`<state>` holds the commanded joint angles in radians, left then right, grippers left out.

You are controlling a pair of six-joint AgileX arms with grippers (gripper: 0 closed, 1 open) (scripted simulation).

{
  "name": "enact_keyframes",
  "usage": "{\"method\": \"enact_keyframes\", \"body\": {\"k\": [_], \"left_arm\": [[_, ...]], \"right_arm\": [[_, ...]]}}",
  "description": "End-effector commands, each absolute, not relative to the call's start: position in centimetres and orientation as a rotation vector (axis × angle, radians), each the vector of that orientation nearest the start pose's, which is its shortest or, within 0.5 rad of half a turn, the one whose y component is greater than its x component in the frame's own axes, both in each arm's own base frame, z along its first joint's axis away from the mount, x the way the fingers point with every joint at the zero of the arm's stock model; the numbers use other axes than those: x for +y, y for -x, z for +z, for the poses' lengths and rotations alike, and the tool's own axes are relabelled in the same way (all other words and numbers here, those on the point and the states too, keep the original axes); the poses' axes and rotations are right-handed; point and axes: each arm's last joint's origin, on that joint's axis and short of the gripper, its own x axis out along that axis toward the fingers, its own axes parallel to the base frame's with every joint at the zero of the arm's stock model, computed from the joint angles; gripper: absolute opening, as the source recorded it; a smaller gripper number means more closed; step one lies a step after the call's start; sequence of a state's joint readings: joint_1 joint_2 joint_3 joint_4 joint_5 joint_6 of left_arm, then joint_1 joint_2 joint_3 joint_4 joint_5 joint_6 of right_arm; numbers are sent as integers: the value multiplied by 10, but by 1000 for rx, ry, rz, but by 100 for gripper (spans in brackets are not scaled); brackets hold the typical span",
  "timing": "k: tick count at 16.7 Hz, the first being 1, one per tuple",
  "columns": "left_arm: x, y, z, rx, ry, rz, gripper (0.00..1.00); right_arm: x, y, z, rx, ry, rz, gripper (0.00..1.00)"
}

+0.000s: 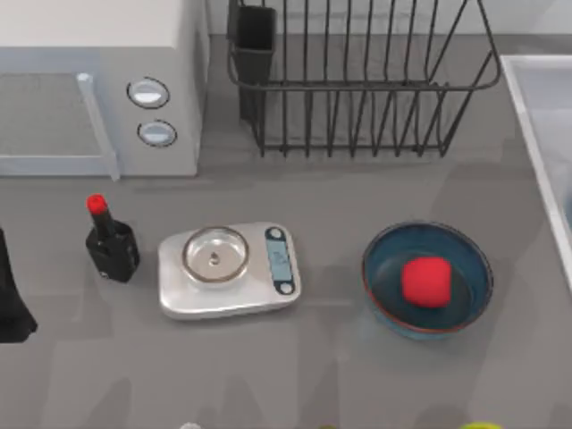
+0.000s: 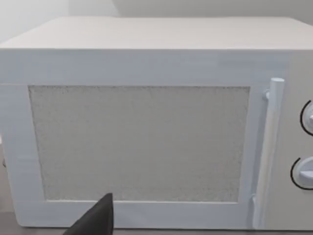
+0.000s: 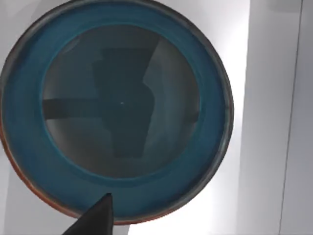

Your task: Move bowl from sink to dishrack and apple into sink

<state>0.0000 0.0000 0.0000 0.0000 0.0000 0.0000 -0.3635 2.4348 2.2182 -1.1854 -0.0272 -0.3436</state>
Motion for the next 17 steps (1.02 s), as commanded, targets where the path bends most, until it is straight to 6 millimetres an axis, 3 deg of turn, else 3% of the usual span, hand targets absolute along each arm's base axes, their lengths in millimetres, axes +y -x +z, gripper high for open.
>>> {"method": "enact_keyframes", "body": {"k": [4, 11, 17], "left_arm": [[-1, -106, 160, 0, 0, 0, 100], [-1, -106, 160, 0, 0, 0, 100], [-1, -106, 160, 0, 0, 0, 100]], "right_arm": [[-184, -474, 149, 1468, -6, -9, 100], [-183, -476, 140, 1474, -7, -7, 100], [-185, -485, 64, 1463, -5, -10, 100]]}}
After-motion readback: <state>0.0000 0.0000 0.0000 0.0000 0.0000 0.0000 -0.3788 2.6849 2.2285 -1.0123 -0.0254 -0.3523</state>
